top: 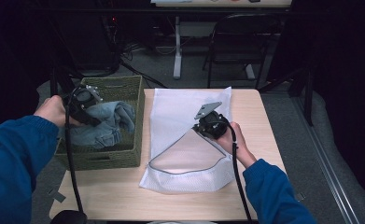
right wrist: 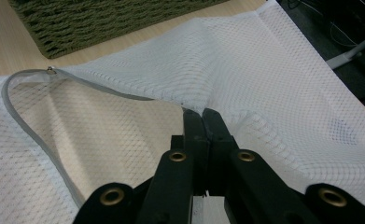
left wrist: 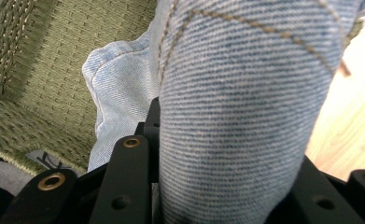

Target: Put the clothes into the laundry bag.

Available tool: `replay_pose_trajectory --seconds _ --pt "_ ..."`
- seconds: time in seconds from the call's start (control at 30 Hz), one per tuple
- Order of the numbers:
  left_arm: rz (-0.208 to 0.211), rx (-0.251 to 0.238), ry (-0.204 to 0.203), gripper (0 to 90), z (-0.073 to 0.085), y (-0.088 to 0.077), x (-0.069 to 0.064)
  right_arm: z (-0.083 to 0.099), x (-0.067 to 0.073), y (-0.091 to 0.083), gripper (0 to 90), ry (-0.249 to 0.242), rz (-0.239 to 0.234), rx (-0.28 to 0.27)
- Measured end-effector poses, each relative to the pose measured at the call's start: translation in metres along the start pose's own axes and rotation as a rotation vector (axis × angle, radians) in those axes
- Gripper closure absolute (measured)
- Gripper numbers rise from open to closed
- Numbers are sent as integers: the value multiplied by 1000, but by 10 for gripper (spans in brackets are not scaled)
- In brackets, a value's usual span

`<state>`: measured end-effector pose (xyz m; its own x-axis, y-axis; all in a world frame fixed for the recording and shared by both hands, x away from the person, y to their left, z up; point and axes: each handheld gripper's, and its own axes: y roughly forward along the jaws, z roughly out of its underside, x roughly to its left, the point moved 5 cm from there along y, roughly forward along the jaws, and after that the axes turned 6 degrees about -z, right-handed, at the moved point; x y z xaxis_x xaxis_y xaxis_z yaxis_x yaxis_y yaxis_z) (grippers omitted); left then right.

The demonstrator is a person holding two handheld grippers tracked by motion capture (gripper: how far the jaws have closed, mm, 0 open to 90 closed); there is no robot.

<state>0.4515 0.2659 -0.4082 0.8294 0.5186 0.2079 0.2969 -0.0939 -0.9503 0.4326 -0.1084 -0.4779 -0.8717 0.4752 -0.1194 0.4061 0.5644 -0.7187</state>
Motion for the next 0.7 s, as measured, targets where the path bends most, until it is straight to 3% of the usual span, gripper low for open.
replay_pose_trajectory --seconds 0.47,0.7 --pt "-25 3 -24 665 -4 -38 -7 -1 1 0 900 -4 3 2" --pt "6 -13 -45 663 -6 -55 -20 0 1 1 900 -3 -3 11"
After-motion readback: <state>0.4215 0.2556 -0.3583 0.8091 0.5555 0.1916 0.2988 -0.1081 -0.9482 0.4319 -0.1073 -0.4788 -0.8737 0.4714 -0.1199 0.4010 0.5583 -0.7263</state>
